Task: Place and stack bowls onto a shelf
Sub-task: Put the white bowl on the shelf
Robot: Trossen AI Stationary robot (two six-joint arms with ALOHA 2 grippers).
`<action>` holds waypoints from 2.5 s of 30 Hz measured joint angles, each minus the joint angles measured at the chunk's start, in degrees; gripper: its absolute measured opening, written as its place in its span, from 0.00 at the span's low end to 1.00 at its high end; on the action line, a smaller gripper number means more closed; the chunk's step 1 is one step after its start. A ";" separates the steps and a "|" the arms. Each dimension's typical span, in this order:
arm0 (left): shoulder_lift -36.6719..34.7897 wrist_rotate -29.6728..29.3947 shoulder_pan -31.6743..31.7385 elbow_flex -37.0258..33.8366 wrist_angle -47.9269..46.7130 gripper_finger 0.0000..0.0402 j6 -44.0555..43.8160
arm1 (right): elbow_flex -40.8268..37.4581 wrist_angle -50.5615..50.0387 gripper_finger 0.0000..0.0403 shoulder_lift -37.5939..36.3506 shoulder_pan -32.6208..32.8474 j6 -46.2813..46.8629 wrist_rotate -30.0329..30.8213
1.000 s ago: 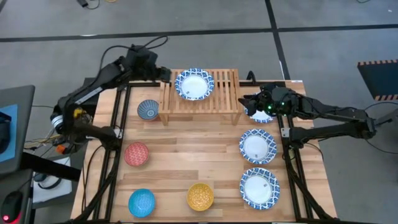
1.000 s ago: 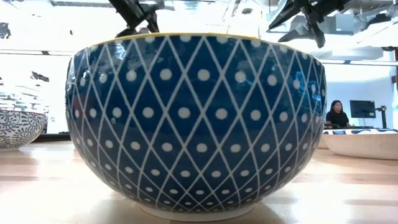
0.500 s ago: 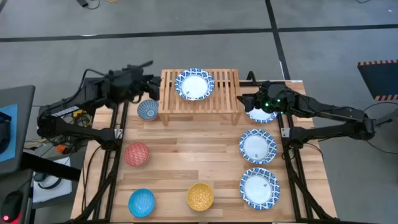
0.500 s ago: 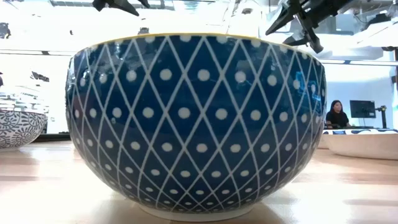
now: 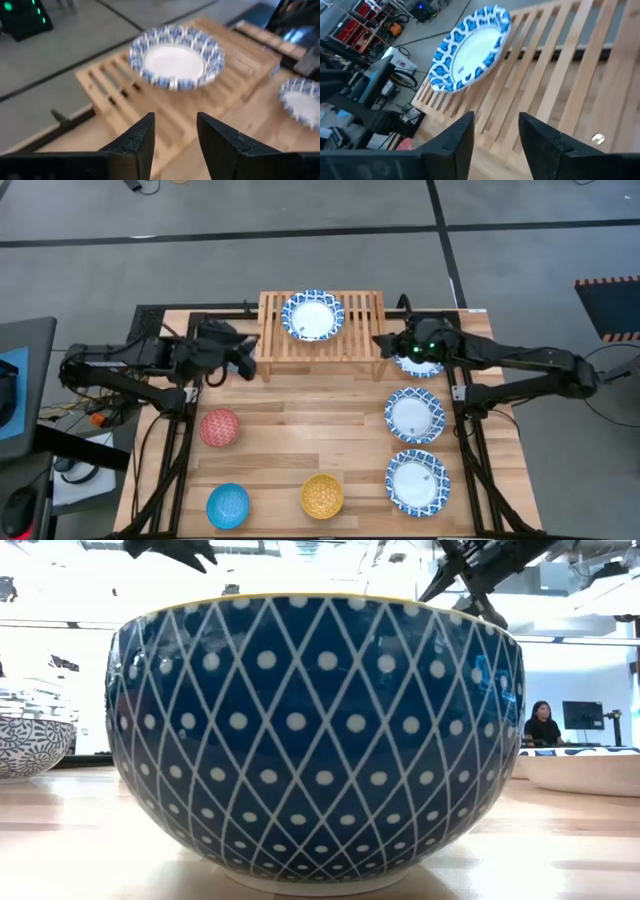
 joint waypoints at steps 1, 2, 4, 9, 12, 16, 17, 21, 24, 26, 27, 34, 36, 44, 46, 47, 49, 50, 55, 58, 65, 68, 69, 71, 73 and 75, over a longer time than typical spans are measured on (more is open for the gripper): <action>-0.48 -0.02 -0.72 -0.93 -0.89 0.31 -1.04 | 0.00 0.02 0.42 0.45 0.85 1.18 1.03; -1.14 -0.02 -1.39 -1.89 -1.19 0.31 -1.61 | 0.00 0.02 0.40 0.84 1.83 2.38 2.40; -2.63 0.03 -2.82 -3.94 -1.31 0.30 -2.14 | 0.00 0.00 0.37 1.23 4.22 4.76 5.14; -7.15 0.13 -4.44 -8.82 -0.26 0.28 0.59 | 0.00 -0.82 0.30 1.44 11.11 9.24 10.58; -9.63 2.53 -4.42 -11.36 3.40 0.28 4.60 | 0.00 -2.68 0.29 1.44 14.80 11.90 13.00; -11.77 7.52 -4.42 -14.40 12.56 0.28 9.47 | 0.00 -5.93 0.28 1.44 16.70 13.56 14.47; -11.99 8.68 -4.42 -15.06 14.91 0.28 10.64 | 0.00 -6.51 0.28 1.44 16.57 13.88 14.50; -11.84 11.97 -4.42 -17.03 21.28 0.28 12.98 | -0.02 -8.11 0.28 1.44 15.15 14.89 14.43; -11.10 13.19 -4.47 -17.19 22.15 0.28 12.93 | -0.02 -8.15 0.28 1.44 12.87 15.24 12.85; -10.94 13.80 -4.79 -17.19 21.12 0.28 12.85 | -0.02 -8.29 0.28 1.44 11.11 14.92 10.07; -10.96 13.77 -5.03 -17.19 20.59 0.28 12.65 | -0.02 -8.77 0.28 1.44 10.28 13.83 8.02; -12.48 13.75 -6.43 -17.19 16.23 0.28 10.97 | -0.02 -17.13 0.26 1.44 10.09 10.68 -6.99; -12.89 13.55 -6.97 -17.19 14.73 0.28 10.18 | -0.02 -20.40 0.25 1.44 11.44 11.91 -7.56; -12.90 8.59 -9.76 -17.17 11.79 0.28 6.86 | -0.02 -31.09 0.23 1.44 16.50 18.80 -8.08; -12.82 8.33 -9.84 -17.17 11.77 0.28 6.93 | -0.02 -33.06 0.23 1.44 17.23 19.86 -8.41; -12.82 8.28 -9.84 -17.17 11.77 0.28 6.99 | -0.02 -33.99 0.23 1.44 17.54 20.57 -8.45; -12.88 8.16 -9.82 -17.17 11.79 0.28 7.04 | -0.02 -35.70 0.23 1.44 17.97 21.92 -8.52; -12.86 8.15 -9.82 -17.17 11.77 0.28 7.21 | -0.02 -36.53 0.23 1.44 18.18 22.45 -8.58; -12.66 8.10 -9.81 -17.36 11.33 0.28 9.22 | -0.02 -39.58 0.24 1.44 18.20 22.73 -9.59; -12.56 6.66 -9.62 -19.06 11.48 0.28 10.40 | -0.02 -39.86 0.30 1.44 18.18 22.07 -11.47; -12.58 6.20 -8.82 -25.10 19.98 0.28 5.46 | -0.02 -50.54 0.45 1.44 18.20 26.55 -15.07; -12.56 5.93 -8.82 -27.37 24.20 0.28 4.57 | -0.06 -56.95 0.48 1.44 18.08 27.80 -15.14; -12.56 5.54 -8.79 -27.99 25.66 0.28 4.32 | -0.07 -58.08 0.49 1.44 17.86 28.09 -15.19; -12.56 5.12 -8.32 -28.81 27.45 0.28 3.91 | -0.10 -56.64 0.49 1.44 16.78 27.84 -15.13; -12.56 5.48 -7.64 -28.91 27.60 0.28 4.02 | -0.12 -49.18 0.49 1.34 14.83 25.55 -14.63; -12.56 5.73 -6.78 -28.91 27.96 0.28 5.24 | -0.11 -39.18 0.49 1.31 12.01 21.43 -13.15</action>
